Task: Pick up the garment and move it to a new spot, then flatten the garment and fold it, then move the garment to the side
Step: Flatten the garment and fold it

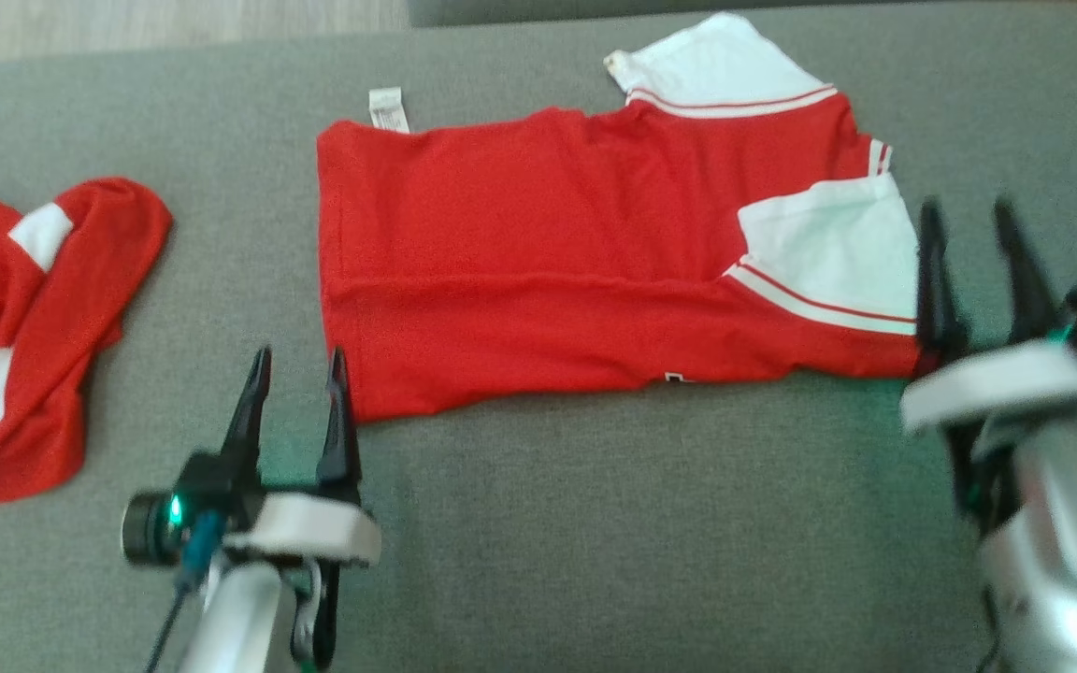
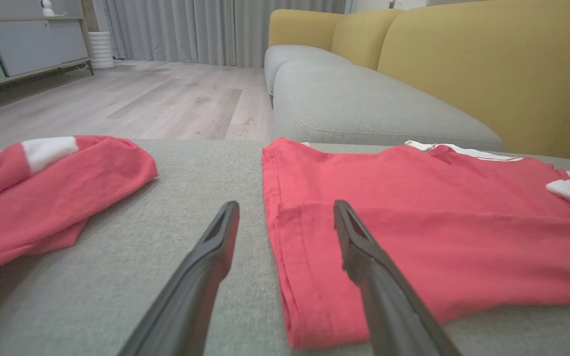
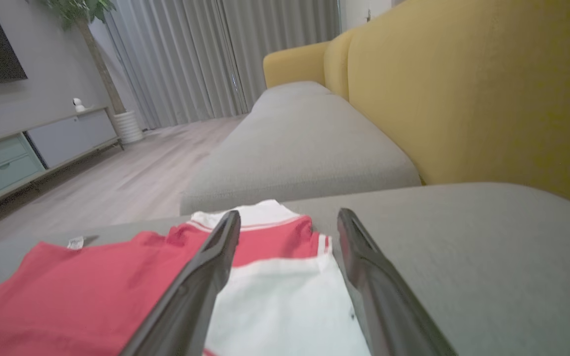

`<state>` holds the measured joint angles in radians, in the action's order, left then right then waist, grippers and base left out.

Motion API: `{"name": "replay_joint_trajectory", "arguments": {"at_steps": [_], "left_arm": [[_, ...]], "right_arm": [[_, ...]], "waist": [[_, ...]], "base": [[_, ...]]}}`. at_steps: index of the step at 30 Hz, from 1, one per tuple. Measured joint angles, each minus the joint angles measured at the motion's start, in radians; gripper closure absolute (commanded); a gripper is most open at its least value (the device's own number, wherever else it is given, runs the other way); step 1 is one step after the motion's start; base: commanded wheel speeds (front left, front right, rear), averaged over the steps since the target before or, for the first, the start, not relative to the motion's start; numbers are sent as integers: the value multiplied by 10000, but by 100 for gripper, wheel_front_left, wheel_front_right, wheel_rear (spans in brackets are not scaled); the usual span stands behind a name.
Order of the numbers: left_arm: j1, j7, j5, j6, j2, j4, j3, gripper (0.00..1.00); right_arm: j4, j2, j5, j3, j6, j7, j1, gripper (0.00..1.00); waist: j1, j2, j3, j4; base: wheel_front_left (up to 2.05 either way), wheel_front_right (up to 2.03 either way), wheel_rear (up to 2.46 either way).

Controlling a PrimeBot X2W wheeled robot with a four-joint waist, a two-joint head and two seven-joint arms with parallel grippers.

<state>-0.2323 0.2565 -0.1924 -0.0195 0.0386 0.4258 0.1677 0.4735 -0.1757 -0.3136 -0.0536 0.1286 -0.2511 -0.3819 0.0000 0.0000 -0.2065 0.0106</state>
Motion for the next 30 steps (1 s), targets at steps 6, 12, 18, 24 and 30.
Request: {"name": "replay_joint_trajectory", "arguments": {"at_steps": [6, 12, 18, 24, 30], "left_arm": [[1109, 0, 123, -424, 17, -698, 90, 0], [1933, 0, 38, -662, 31, -999, 253, 0], [2421, 0, -50, -696, 42, -1051, 362, 0], [2176, 0, -349, -324, 52, -790, 594, 0], [804, 0, -863, 23, 44, 94, 585, 0]], "right_arm": [[-178, 897, 773, 581, 0, 0, 1946, 0], [-176, 1072, 966, 633, 0, 0, 2504, 0], [-113, 1189, 1041, 585, 0, 0, 2757, 0], [-125, 1200, 1039, 408, 0, 0, 2699, 0], [-205, 1179, 982, 155, 0, 0, 2312, 0]], "waist": [[-1, 0, 600, 0], [-2, 0, 1101, -14], [-2, 0, 1394, -18], [0, 0, 1074, -50], [1, 0, 375, -158]], "base": [[0, 0, 0], [0, 0, 0], [0, 0, 0], [0, 0, 0], [0, 0, 0]]}}
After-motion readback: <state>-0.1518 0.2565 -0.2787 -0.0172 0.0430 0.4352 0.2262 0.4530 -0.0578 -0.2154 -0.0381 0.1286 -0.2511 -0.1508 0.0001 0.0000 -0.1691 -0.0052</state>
